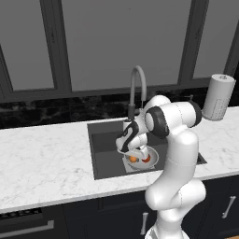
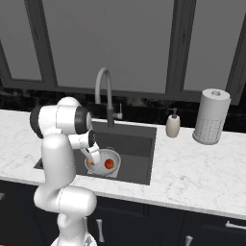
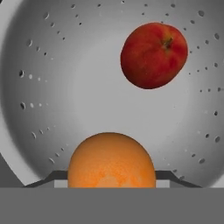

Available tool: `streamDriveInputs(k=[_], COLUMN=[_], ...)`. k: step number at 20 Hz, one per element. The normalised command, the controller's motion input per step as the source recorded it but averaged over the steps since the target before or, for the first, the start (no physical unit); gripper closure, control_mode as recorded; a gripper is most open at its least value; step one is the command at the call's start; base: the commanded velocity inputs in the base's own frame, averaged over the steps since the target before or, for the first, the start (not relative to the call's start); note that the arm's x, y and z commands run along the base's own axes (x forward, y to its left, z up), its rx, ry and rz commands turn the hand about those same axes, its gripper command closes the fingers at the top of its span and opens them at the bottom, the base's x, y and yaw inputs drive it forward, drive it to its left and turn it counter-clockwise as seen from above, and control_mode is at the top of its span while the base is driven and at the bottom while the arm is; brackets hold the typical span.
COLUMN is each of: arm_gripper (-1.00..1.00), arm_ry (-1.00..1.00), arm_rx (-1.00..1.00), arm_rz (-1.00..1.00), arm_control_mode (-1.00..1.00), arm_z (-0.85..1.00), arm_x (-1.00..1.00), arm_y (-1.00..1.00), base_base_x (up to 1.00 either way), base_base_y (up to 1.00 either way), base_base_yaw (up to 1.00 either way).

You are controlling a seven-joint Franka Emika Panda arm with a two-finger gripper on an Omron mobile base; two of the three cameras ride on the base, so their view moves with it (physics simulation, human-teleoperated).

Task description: Put the colander in the sink, put the apple, tangerine in the colander, and turn on the sink faucet and pour water over the colander.

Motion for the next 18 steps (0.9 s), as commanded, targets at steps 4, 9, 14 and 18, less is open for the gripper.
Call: streamDriveInputs(k=[4, 9, 14, 18], arm_gripper=[1.00, -1.00, -1.00, -1.00], arm_ry=[0.00, 0.00, 0.00, 0.00], arm_rx=[0.00, 0.00, 0.00, 0.00], arm_rz=[0.00, 0.00, 0.00, 0.00], arm_control_mode=[-1.00, -1.00, -1.00, -1.00], arm_z=[-0.12, 0.00, 0.00, 0.00], arm_x=[0.00, 0.00, 0.00, 0.00], arm_y=[0.00, 0.00, 0.00, 0.00], base_base_x=[0.00, 0.00, 0.00, 0.00], base_base_y=[0.00, 0.00, 0.00, 0.00], base_base_yaw=[0.00, 0.00, 0.00, 0.00])
